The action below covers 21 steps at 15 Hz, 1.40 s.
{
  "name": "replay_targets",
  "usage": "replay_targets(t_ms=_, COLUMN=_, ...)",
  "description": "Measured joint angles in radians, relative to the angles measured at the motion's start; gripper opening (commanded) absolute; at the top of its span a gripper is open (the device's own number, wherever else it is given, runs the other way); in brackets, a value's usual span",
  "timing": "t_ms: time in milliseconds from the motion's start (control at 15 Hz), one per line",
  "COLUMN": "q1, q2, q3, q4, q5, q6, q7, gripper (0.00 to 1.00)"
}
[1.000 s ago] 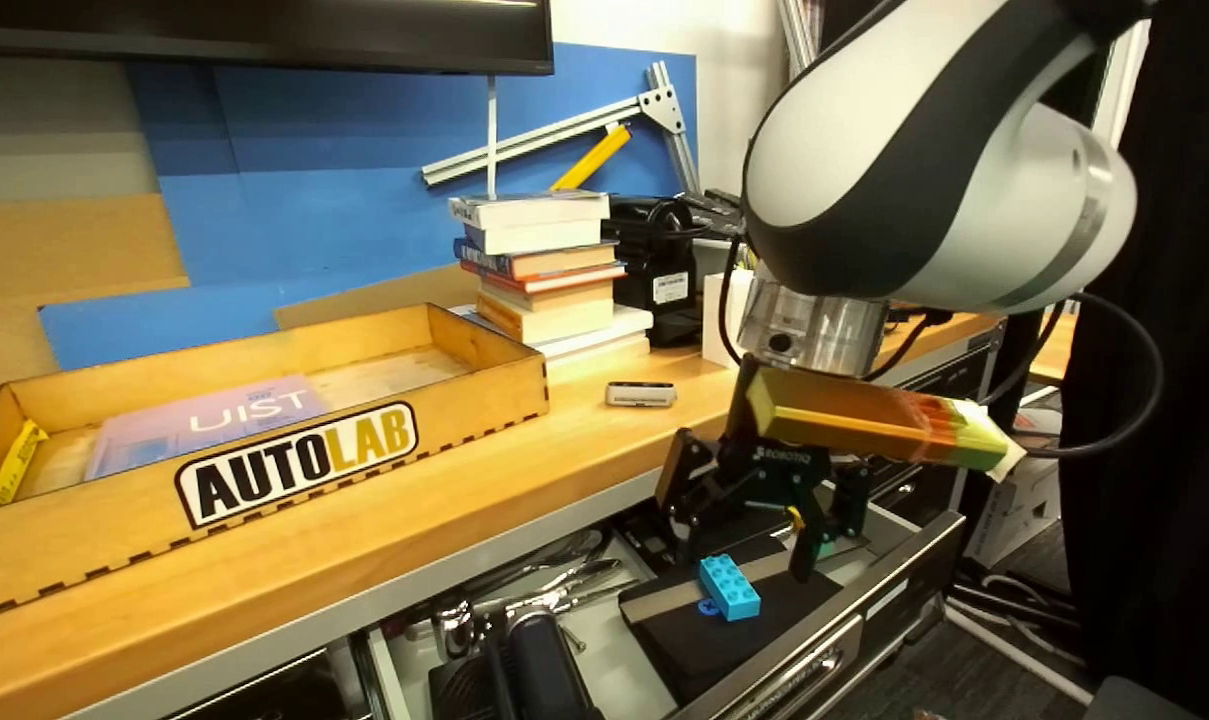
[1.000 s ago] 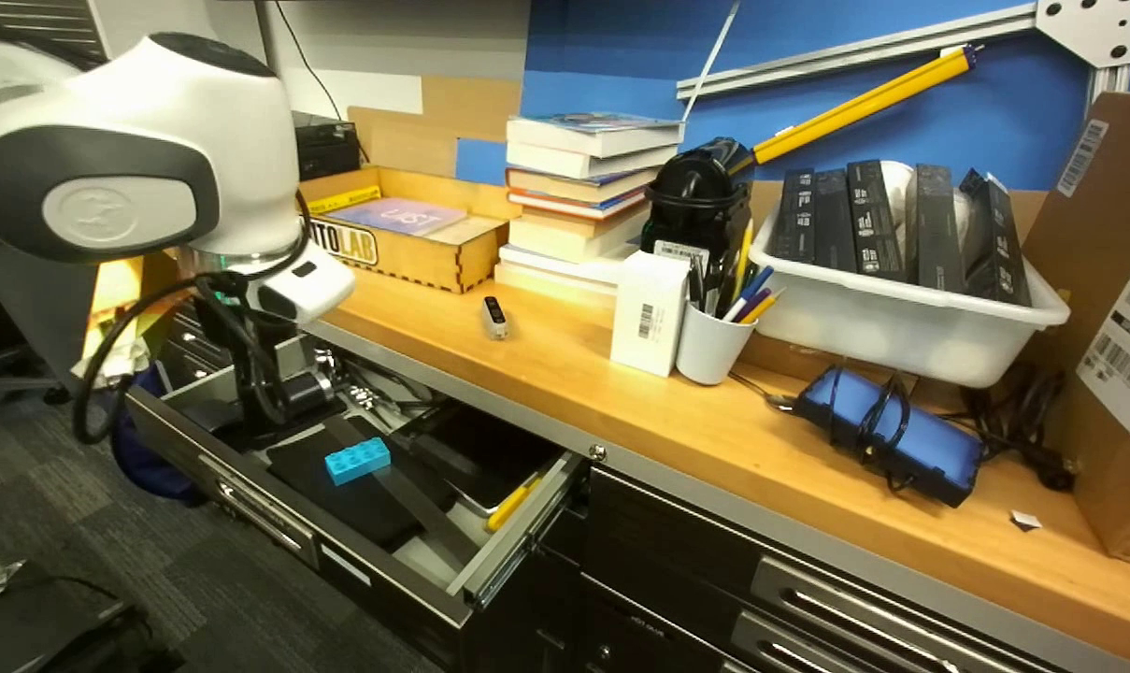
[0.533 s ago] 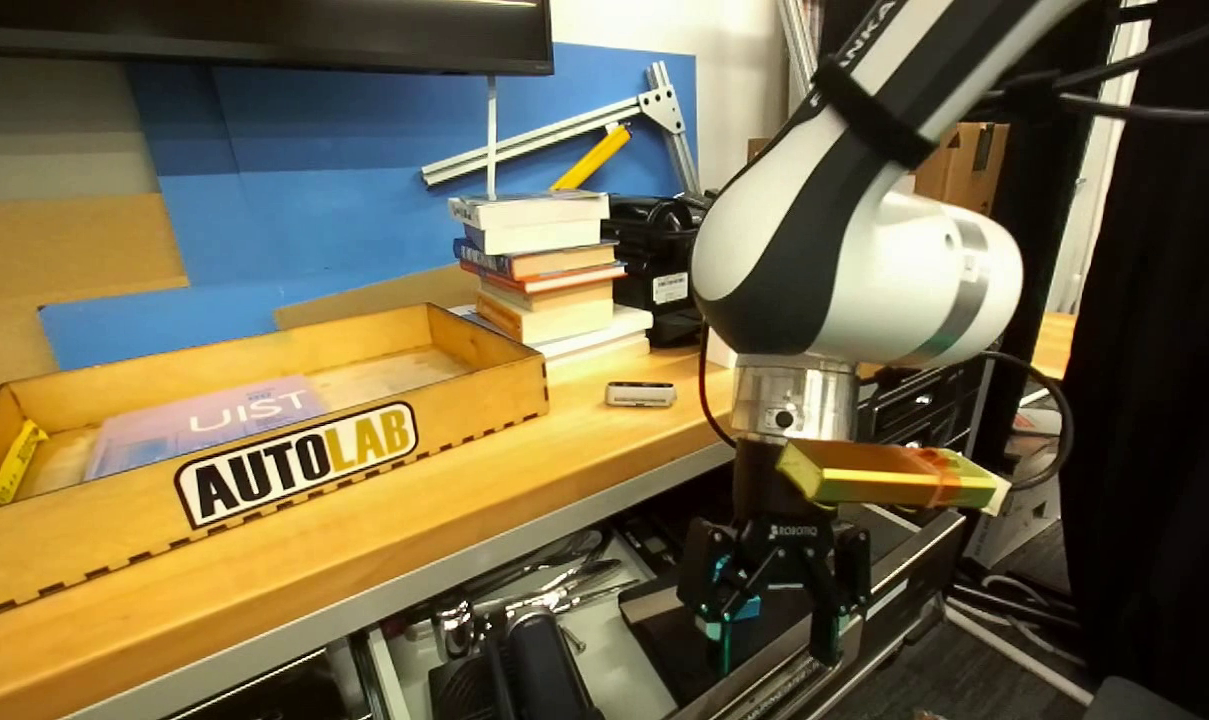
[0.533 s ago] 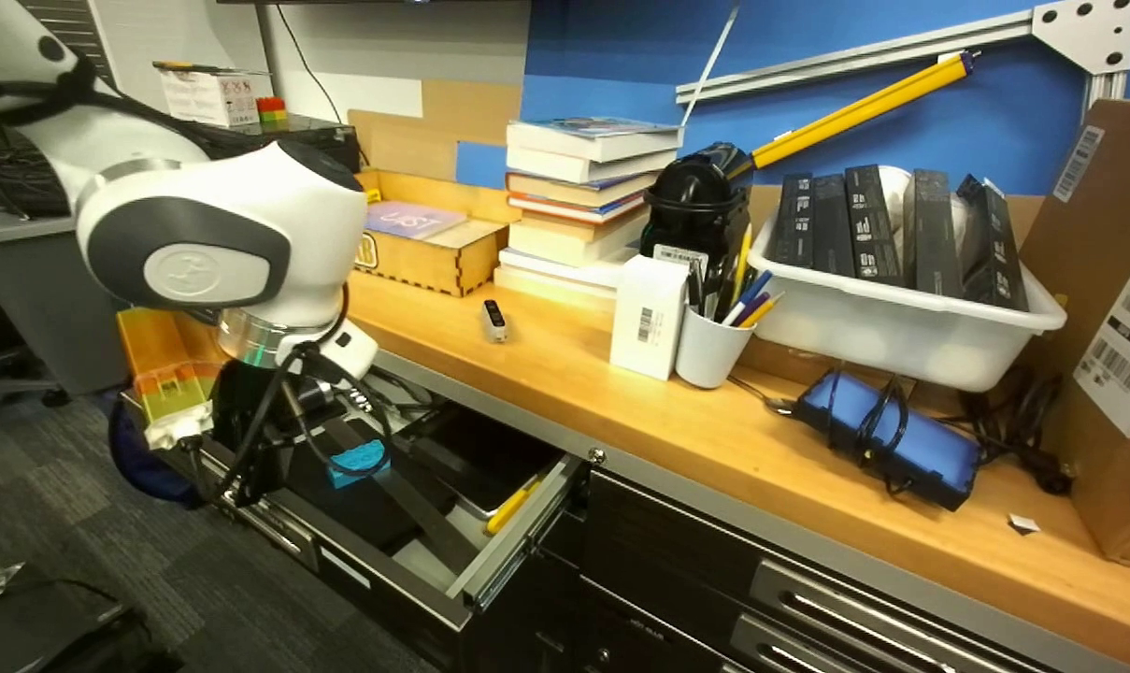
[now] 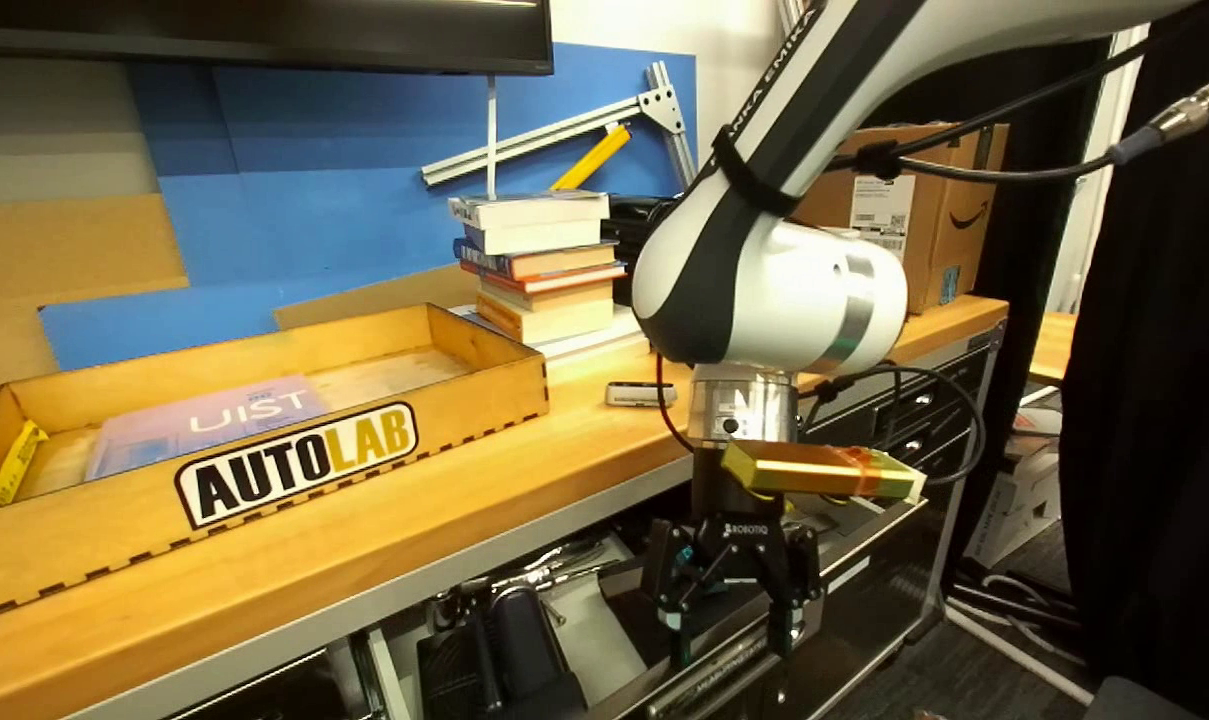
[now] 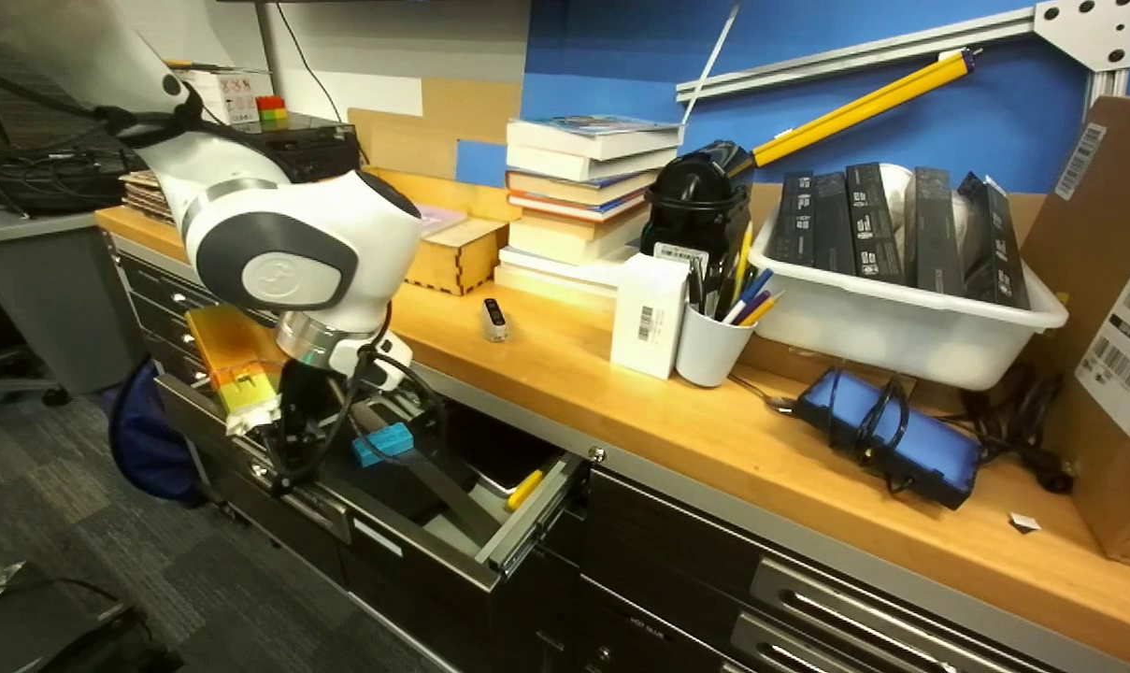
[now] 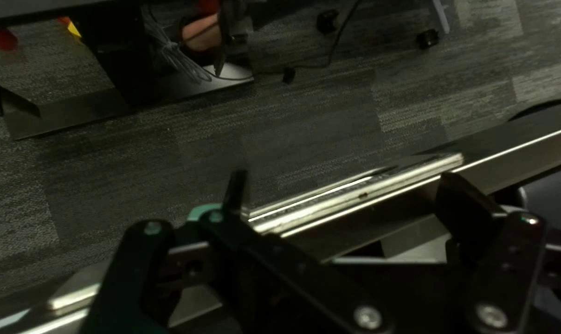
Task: Put the blue lego brick in the open drawer then close the drawer
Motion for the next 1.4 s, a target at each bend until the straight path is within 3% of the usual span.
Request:
replay_targets(t_ms=400, q1=-0.025, q2=0.076, q3=0.004, q4=0.08, q5=0.098, q6=0.203, q7=0.121, gripper=1.0)
replay_targets(t_ms=667, q1=-0.041, q2=0.126, q3=0.005, q4=0.113, q5=0.102, q6=0.313, q7=0.161, gripper=1.0)
replay_targets(t_ms=1400, q1=-0.05, q2=-0.057, q3=0.052, q4=-0.027, q5=0.101, q6=0.411, q7=-0.012, gripper=1.0)
